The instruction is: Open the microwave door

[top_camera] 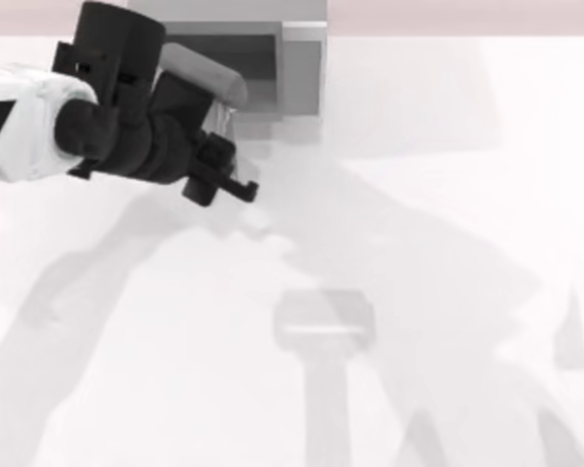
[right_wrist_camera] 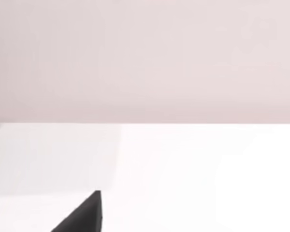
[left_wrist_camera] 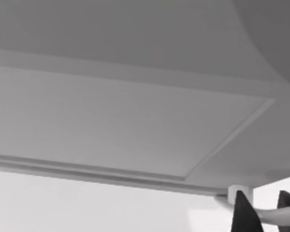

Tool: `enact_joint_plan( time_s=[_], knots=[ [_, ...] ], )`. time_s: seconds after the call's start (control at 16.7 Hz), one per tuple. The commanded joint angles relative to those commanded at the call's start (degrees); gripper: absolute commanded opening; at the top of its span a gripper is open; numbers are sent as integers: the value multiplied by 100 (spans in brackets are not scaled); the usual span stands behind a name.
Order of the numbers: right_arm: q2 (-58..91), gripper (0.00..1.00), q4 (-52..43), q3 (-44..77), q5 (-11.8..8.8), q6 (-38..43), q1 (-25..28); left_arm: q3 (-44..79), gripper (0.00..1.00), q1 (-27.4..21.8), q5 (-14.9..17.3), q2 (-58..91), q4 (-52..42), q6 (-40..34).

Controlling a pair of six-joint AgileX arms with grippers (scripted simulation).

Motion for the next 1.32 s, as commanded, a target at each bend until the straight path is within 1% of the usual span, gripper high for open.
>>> enact_joint_plan(
  time_s=[0.48,1.32],
  knots=[
    [0,100,0,0,0,0,0,-100,0,256,347,-105,-119,526],
    [0,100,0,0,0,0,0,-103,0,262,356,-107,-123,540]
  ],
)
